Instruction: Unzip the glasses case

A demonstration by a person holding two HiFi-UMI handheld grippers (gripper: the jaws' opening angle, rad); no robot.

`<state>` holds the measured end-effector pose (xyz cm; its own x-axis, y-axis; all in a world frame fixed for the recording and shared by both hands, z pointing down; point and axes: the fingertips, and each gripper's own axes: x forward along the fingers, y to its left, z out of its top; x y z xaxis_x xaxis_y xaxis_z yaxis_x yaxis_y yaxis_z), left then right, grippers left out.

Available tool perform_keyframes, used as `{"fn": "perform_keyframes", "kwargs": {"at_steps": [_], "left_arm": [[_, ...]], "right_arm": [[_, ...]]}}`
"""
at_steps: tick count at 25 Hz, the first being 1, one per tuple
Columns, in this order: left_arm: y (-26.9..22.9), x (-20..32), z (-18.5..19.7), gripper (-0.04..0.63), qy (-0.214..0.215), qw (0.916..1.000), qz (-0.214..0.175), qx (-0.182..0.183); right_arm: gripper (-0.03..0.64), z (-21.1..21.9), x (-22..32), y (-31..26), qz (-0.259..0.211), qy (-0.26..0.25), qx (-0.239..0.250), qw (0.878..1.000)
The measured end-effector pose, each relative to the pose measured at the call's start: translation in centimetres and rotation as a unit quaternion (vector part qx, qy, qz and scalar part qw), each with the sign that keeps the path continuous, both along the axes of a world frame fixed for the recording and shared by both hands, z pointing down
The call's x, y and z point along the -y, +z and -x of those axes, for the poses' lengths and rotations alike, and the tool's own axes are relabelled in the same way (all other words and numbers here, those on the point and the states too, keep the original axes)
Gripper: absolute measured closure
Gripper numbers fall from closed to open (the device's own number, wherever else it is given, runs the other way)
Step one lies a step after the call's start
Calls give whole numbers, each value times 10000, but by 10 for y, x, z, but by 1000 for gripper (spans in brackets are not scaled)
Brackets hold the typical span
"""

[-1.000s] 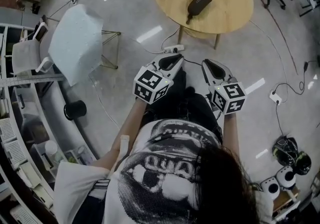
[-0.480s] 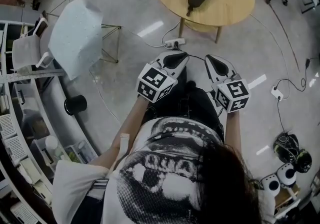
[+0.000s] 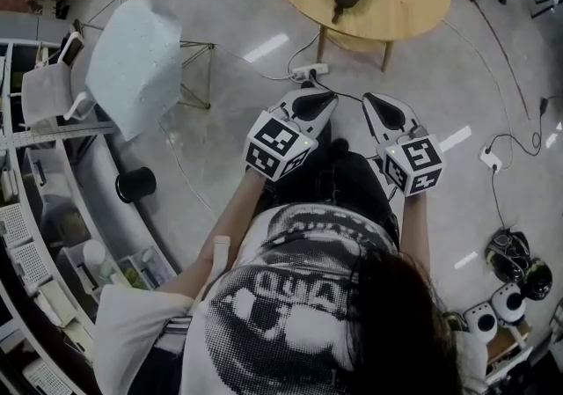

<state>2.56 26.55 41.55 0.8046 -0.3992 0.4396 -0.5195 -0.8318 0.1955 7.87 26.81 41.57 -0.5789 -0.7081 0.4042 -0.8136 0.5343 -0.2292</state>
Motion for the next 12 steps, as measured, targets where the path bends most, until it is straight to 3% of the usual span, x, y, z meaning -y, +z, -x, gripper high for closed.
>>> {"fn": "perform_keyframes", "kwargs": {"at_steps": [12], "left_arm": [[-6, 7, -2, 578, 77, 9999, -72, -96]], "right_arm": [[621, 4, 2, -11, -115, -230, -230, 9994]]}}
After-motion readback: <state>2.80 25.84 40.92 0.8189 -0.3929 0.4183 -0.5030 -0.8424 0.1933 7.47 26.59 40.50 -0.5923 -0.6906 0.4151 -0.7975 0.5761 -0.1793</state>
